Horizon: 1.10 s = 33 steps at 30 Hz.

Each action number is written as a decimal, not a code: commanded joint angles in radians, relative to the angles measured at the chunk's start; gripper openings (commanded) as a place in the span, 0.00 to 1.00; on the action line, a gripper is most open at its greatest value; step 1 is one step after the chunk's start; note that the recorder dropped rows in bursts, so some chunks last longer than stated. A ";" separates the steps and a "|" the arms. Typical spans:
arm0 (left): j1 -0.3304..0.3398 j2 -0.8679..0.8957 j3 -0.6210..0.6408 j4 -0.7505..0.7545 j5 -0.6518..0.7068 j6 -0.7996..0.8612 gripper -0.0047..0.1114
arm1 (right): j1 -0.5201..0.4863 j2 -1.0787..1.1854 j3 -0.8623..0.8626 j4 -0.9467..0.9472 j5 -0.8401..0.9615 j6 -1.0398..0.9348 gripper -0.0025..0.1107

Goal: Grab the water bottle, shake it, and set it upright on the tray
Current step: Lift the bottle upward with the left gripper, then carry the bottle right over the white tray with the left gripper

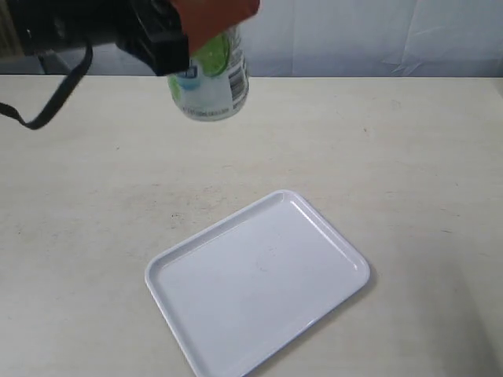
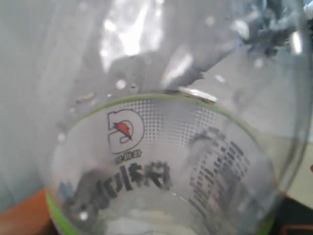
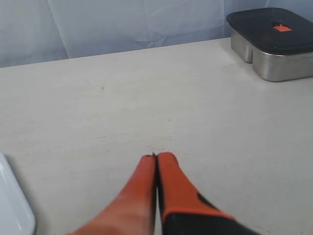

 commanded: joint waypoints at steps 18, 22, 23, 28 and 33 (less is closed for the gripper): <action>0.007 0.139 0.130 -0.179 0.700 -0.132 0.04 | -0.004 -0.005 0.001 0.000 -0.014 -0.001 0.05; -0.027 0.144 0.140 -0.142 0.151 -0.127 0.04 | -0.004 -0.005 0.001 0.000 -0.014 -0.001 0.05; -0.046 0.148 0.140 -0.124 -0.023 -0.116 0.04 | -0.004 -0.005 0.001 0.000 -0.014 -0.001 0.05; -0.103 0.155 0.140 -0.047 -0.314 0.031 0.04 | -0.004 -0.005 0.001 0.000 -0.014 -0.001 0.05; -0.079 0.155 0.140 -0.205 0.142 0.033 0.04 | -0.004 -0.005 0.001 0.000 -0.014 -0.001 0.05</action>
